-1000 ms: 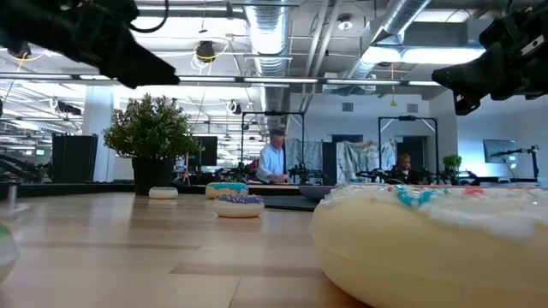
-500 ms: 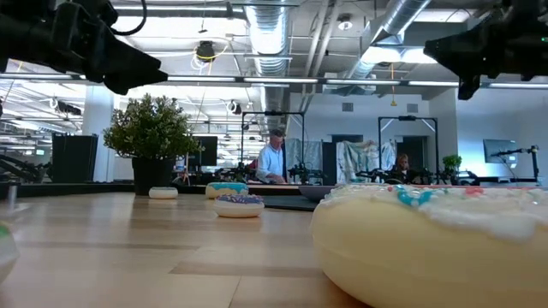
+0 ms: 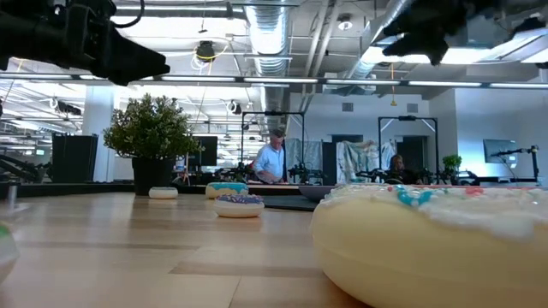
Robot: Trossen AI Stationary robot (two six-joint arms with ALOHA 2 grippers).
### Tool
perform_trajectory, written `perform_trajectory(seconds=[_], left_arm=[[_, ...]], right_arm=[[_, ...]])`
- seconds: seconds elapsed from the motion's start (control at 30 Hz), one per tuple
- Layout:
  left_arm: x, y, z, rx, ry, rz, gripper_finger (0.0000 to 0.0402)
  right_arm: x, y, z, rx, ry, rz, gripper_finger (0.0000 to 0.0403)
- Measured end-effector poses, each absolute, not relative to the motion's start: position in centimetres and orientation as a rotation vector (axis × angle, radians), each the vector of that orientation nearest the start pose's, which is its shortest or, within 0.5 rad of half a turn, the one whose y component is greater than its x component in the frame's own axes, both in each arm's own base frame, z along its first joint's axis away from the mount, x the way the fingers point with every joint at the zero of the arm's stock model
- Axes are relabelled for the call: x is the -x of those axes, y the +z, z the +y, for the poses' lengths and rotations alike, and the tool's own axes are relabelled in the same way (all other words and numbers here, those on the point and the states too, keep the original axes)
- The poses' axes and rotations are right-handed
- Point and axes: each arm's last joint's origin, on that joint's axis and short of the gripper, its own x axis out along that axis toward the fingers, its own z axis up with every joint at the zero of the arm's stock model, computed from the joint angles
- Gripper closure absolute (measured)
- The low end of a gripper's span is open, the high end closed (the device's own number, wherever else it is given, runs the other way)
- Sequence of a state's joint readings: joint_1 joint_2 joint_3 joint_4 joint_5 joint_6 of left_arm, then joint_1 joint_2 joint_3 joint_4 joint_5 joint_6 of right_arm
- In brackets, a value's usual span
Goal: Pick & Place donuts
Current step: Put the small white donut into the pink plate
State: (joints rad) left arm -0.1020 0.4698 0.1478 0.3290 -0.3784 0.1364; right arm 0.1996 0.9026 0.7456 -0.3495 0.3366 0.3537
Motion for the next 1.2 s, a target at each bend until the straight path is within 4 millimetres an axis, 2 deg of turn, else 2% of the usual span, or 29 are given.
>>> perform_trajectory(seconds=[0.1,0.2,0.3,0.4,0.57,0.7,0.83,0.97,1.2], left_arm=[[-13.1,20.3,-0.3,-0.13,0.277,0.011,0.0155],[-13.1,20.3,-0.3,-0.109,0.278,0.012,0.0155],[-13.1,20.1,-0.3,-0.096,0.272,0.026,0.0155],[-13.1,20.0,-0.3,-0.083,0.271,0.037,0.0155],[-13.1,19.9,-0.3,-0.093,0.27,0.045,0.0155],[-13.1,20.0,-0.3,-0.094,0.27,0.045,0.0155],[-13.1,19.9,-0.3,-0.097,0.269,0.046,0.0155],[-13.1,19.9,-0.3,-0.097,0.269,0.047,0.0155],[-13.1,19.9,-0.3,-0.097,0.269,0.047,0.0155]], right_arm=[[-20.7,30.9,4.1,-0.319,-0.21,0.649,0.0201],[-21.9,32.3,5.4,-0.487,-0.264,0.873,0.0208],[-22.5,32.5,7.4,-0.613,-0.382,1.043,0.0211],[-23.1,32.0,10.2,-0.69,-0.439,1.147,0.021],[-23.1,30.2,15.7,-0.805,-0.5,1.234,0.0207],[-22.3,27.7,20.1,-0.884,-0.562,1.331,0.0206],[-22.1,25.3,23.8,-0.95,-0.584,1.34,0.0192],[-22.7,22.9,26.1,-0.981,-0.582,1.336,0.0162],[-23.6,18.9,27.9,-1.002,-0.661,1.413,0.0128]])
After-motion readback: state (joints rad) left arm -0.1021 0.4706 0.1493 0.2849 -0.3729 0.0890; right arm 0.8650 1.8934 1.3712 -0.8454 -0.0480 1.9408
